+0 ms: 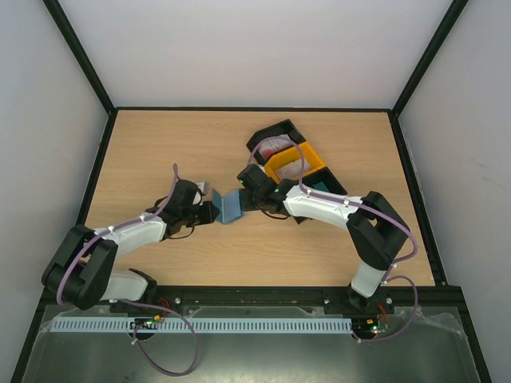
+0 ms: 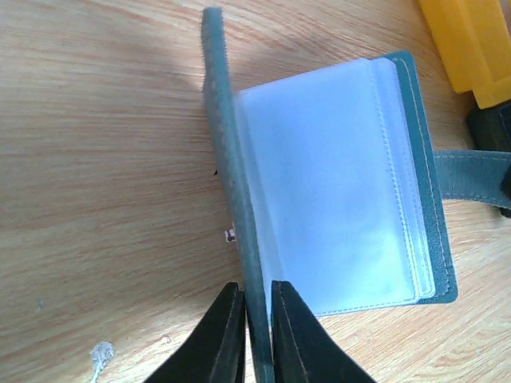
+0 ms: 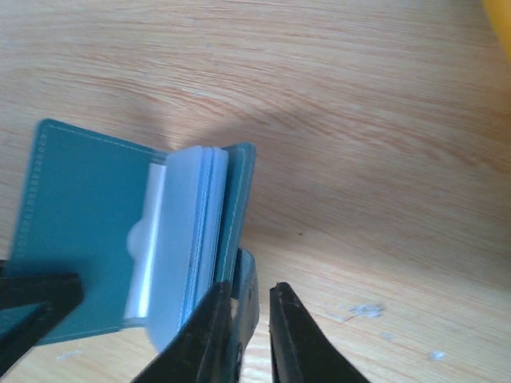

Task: Put the credit cards into the card holder
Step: Open the card holder at the center of the board.

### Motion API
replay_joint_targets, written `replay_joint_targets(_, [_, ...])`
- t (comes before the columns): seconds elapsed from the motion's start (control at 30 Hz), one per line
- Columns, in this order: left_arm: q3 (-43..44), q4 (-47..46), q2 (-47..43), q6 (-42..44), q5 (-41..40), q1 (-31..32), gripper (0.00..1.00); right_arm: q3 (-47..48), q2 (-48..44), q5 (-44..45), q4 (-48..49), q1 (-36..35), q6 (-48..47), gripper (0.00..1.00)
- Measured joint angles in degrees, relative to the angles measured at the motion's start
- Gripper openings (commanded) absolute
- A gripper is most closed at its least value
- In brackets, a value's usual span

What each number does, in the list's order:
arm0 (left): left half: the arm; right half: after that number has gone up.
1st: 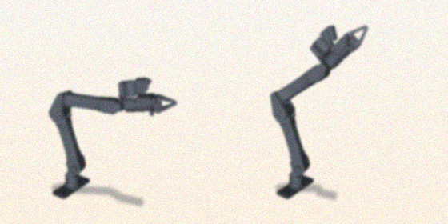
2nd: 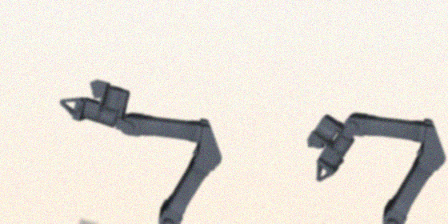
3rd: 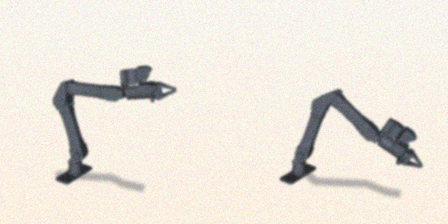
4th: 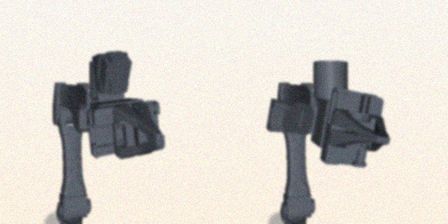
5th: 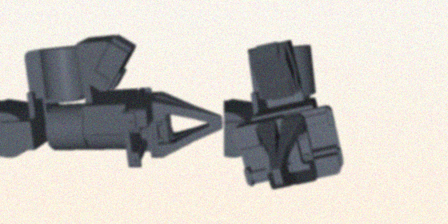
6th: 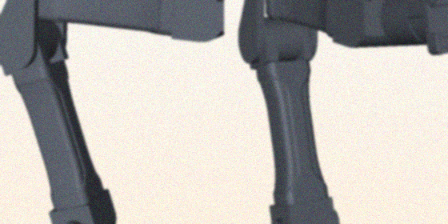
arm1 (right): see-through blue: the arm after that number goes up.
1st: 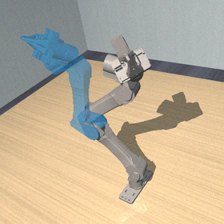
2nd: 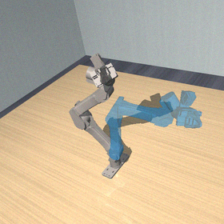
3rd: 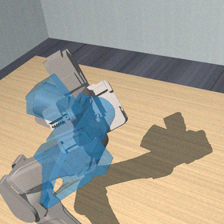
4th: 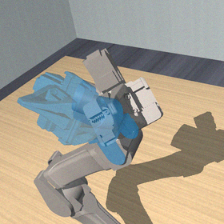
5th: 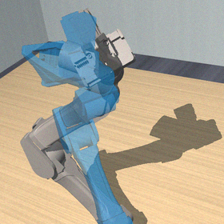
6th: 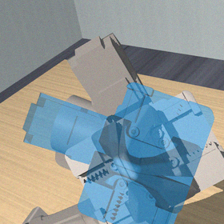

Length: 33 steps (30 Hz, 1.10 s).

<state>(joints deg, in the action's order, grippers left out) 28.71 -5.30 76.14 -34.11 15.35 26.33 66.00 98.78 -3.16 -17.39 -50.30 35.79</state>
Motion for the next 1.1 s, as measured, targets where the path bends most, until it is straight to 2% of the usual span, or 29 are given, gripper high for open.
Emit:
replay_joint_targets(0.1, [0.17,0.59,0.74,0.7,0.07,0.0,0.09,-0.07,0.57,3.02,-0.61,0.0,1.22,0.42])
replay_joint_targets(0.17, [0.31,0.72,0.94,1.07,0.04,-0.07,0.08,-0.07,0.57,5.6,-1.11,0.0,1.64,0.47])
replay_joint_targets(0.37, [0.35,0.94,1.51,1.36,0.02,-0.17,0.07,-0.07,0.57,8.83,-2.01,0.0,2.69,0.47])
replay_joint_targets(0.43, [0.55,0.92,2.25,1.42,0.02,-0.22,0.06,-0.07,0.57,8.04,-1.86,0.0,3.06,0.43])
replay_joint_targets(0.57, [0.7,0.9,3.61,1.38,-0.24,-0.31,0.06,-0.7,0.66,3.23,0.57,0.04,3.76,0.29])
replay_joint_targets(0.67, [1.05,0.96,4.2,1.36,-0.33,-0.37,0.06,-1.09,1.42,-0.15,2.58,0.04,4.74,0.26])
replay_joint_targets(0.73, [1.27,0.96,4.22,1.33,-0.28,-0.37,0.06,-1.25,2.1,-0.98,3.32,0.04,5.42,0.29])
replay_joint_targets(0.87, [1.33,0.96,4.22,1.07,0.0,-0.37,0.06,-1.27,2.47,0.09,3.26,0.04,6.16,0.46])
replay_joint_targets(1.1, [1.55,0.94,4.22,0.44,0.35,-0.37,0.07,-1.22,0.96,7.48,1.64,0.04,6.75,0.5])
